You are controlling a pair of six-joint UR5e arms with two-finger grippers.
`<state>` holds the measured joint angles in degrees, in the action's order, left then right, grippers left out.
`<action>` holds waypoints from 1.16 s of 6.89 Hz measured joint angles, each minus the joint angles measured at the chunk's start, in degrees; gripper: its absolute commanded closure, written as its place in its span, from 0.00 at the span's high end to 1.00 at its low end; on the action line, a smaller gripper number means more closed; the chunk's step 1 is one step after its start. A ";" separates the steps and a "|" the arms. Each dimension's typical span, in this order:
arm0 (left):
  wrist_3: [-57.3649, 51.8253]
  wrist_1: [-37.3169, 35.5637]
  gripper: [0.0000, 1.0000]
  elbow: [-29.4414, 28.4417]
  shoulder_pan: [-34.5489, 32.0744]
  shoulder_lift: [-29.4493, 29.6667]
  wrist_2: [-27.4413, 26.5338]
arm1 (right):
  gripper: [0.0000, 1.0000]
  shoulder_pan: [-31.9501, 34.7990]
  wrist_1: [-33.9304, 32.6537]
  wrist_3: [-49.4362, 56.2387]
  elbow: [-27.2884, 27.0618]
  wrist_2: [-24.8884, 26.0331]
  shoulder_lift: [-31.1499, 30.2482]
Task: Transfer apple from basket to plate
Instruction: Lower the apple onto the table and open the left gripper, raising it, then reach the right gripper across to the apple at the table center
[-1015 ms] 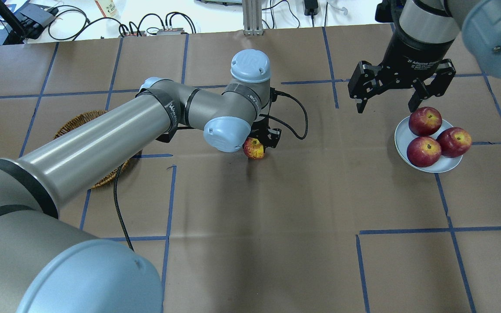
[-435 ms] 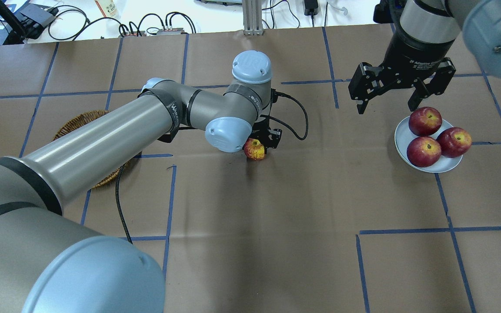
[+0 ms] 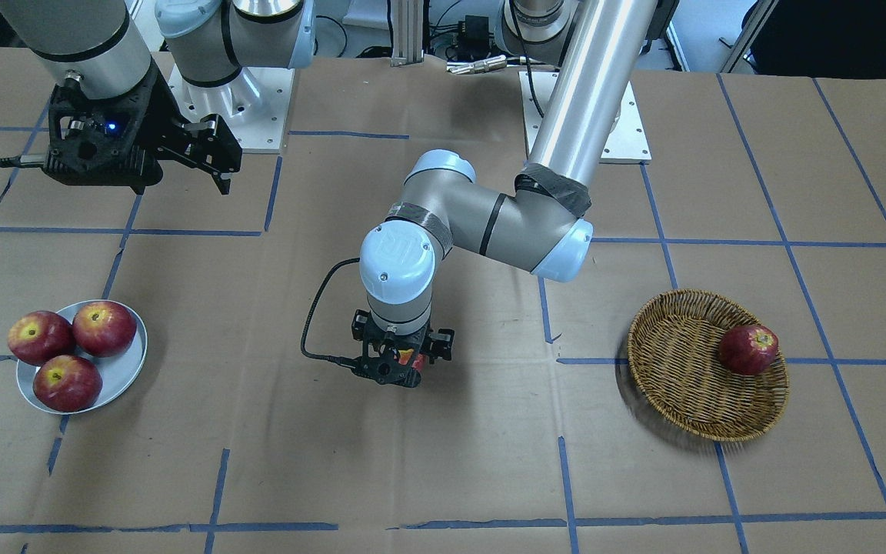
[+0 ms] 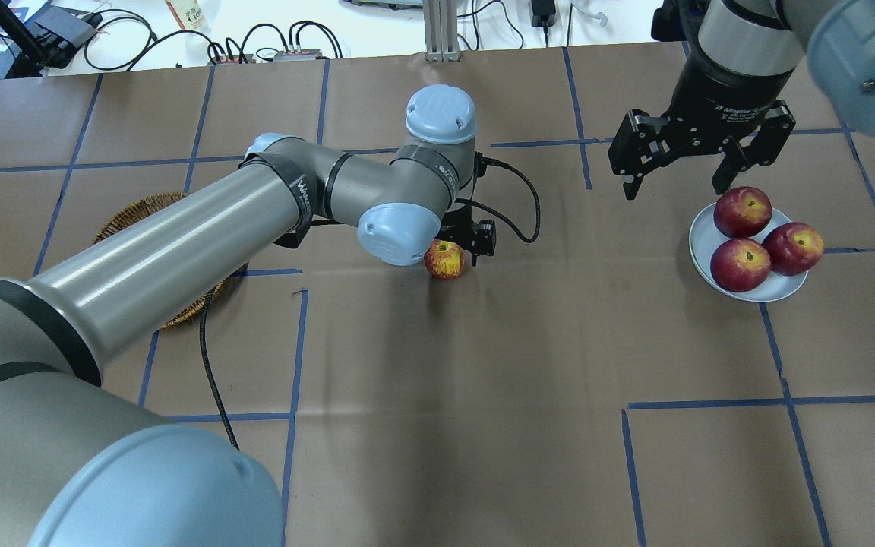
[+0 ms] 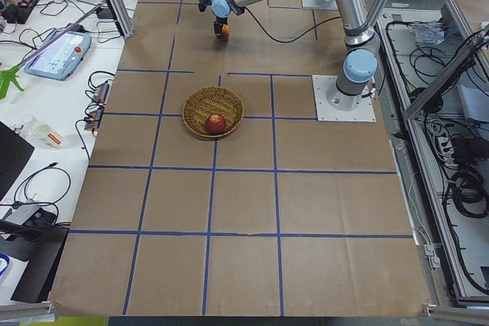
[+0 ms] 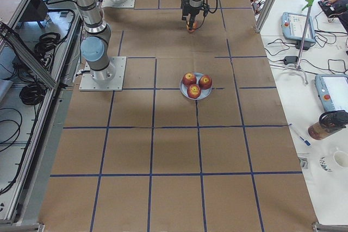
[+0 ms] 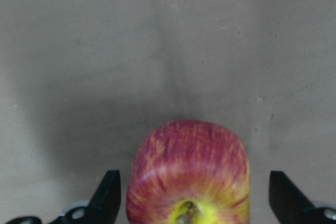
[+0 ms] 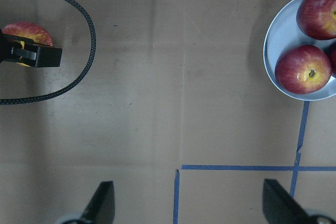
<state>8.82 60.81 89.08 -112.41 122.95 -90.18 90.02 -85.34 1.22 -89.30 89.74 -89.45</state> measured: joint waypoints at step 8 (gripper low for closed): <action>-16.16 34.39 0.99 -11.45 14.79 -22.46 -0.50 | 1.00 0.30 -0.21 -0.72 0.17 0.00 0.07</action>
<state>-7.34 95.20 77.63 -97.62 100.49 -90.68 90.32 -85.55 0.51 -89.13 89.74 -89.38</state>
